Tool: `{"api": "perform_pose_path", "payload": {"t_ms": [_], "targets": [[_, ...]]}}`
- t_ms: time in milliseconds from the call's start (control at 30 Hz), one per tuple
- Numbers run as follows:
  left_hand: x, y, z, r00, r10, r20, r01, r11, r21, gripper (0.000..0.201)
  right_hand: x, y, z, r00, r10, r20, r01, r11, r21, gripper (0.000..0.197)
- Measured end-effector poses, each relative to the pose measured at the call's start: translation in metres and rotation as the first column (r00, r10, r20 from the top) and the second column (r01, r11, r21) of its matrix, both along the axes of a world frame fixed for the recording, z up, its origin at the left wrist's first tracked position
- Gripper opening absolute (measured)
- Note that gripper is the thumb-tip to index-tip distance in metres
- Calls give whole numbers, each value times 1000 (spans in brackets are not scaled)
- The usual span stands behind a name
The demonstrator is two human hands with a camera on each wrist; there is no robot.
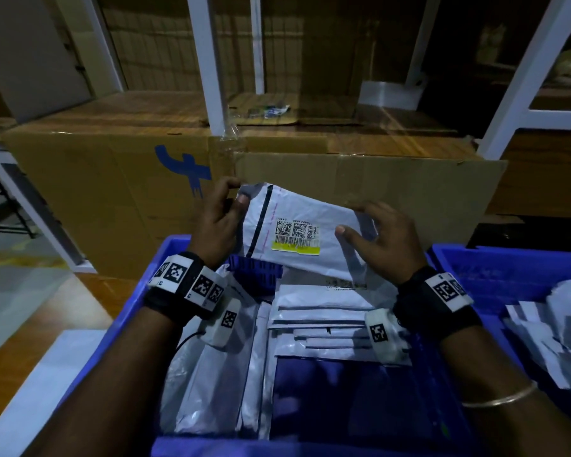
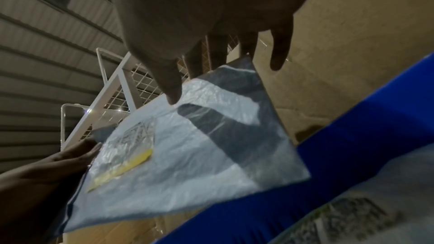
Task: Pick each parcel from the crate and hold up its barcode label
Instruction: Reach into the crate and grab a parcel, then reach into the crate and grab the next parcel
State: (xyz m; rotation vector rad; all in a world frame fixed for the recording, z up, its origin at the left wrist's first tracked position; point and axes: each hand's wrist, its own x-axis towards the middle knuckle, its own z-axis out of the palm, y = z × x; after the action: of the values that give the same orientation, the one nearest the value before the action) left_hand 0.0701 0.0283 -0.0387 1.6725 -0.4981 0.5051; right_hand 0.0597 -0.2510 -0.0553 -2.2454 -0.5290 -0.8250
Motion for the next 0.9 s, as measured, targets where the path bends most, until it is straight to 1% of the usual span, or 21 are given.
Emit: {"api": "perform_pose_path", "payload": {"t_ms": [33,100,200,267,333,433,533,633,767,900], "targets": [[0,-1,-1,1000,-13,-4,13,1000,-6,9,0,0,2,1000,8,8,-8,1000,6,35],[0,-4,-3,999,-40,-23,40,999,-21,7,-2,-2,3,998,59,-35,-58,998,38,26],[0,-9,-5,998,-53,-45,52,998,-28,9,-1,-2,1,988,96,-118,-92,995,39,25],[-2,-12,-3,995,-62,-74,59,997,-45,15,-2,-2,1,984,131,-119,-127,991,40,20],[-4,-14,-3,993,-74,-97,70,997,-40,14,-2,-2,2,982,154,-112,-150,988,42,18],[-6,-13,-2,994,-34,-99,34,999,-4,10,-1,-3,1,977,165,-137,-165,986,10,19],[-4,-11,-4,994,-18,-104,20,1000,15,11,0,-4,-1,970,188,-153,-192,981,-7,15],[-2,-8,-3,995,11,-99,-9,1000,16,15,-1,-4,-1,967,187,-171,-184,982,32,10],[2,-2,-2,994,86,-64,-87,996,-10,17,-3,-9,-2,965,174,-196,-163,984,71,17],[4,4,-3,992,120,-47,-120,993,-6,19,-4,-12,-1,964,141,-225,-125,989,82,22]]}}
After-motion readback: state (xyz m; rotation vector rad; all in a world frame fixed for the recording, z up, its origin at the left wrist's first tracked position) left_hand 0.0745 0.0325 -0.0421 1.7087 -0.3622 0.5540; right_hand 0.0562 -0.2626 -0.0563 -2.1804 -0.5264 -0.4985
